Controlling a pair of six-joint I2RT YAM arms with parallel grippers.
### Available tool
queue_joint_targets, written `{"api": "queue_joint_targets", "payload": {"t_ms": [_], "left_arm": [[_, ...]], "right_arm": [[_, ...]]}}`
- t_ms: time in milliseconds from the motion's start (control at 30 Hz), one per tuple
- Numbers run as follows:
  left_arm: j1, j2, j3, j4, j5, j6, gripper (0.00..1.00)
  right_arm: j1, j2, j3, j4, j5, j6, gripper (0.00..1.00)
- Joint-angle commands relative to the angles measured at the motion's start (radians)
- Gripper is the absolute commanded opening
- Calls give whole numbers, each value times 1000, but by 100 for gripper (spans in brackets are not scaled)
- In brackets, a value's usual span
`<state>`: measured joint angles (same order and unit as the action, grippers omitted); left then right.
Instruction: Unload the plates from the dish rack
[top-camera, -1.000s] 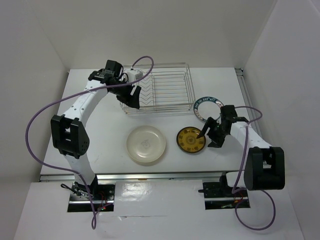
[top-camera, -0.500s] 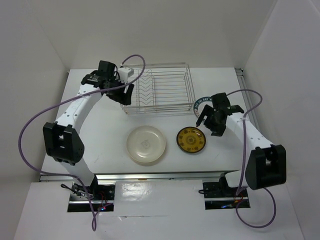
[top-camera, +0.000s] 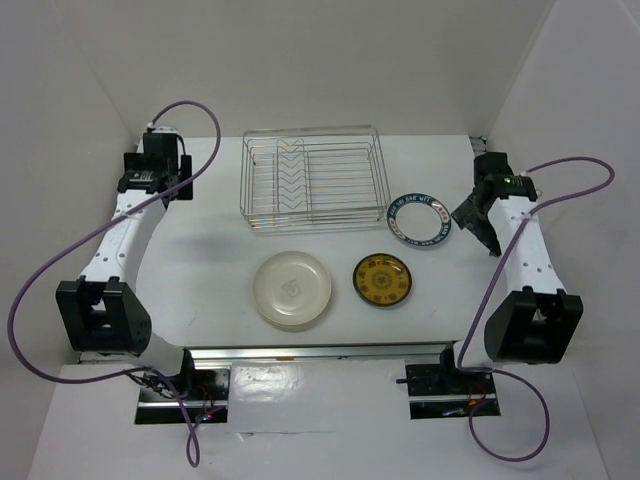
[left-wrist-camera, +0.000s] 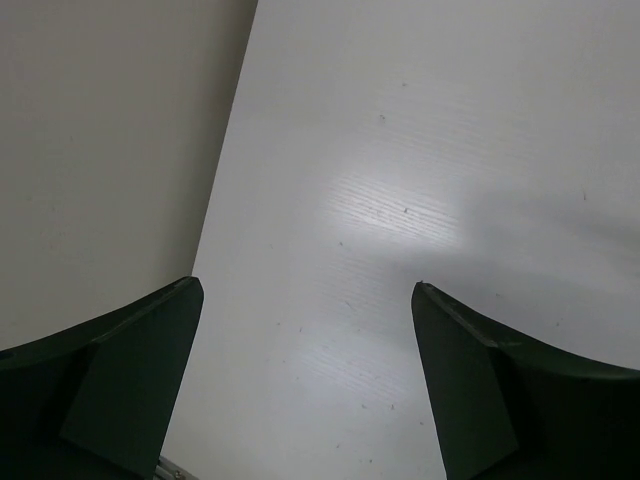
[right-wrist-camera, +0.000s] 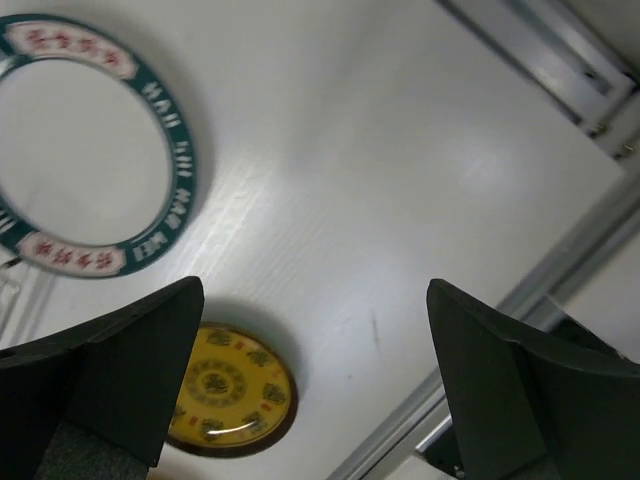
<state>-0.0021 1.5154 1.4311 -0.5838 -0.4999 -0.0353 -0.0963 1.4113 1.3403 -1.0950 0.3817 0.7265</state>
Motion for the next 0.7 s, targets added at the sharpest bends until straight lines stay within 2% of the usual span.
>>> {"api": "queue_joint_targets", "payload": {"t_ms": [0, 167, 467, 667], "left_arm": [[27, -86, -64, 41, -63, -67, 100], [80, -135, -149, 62, -22, -58, 100], [111, -176, -195, 42, 3, -77, 100], [120, -195, -204, 42, 24, -77, 100]], "right_arm": [[-31, 0, 28, -218, 143, 102, 100], [-138, -77, -72, -218, 108, 129, 100], [-138, -227, -81, -194, 108, 128, 100], [-138, -256, -124, -174, 65, 106, 100]]}}
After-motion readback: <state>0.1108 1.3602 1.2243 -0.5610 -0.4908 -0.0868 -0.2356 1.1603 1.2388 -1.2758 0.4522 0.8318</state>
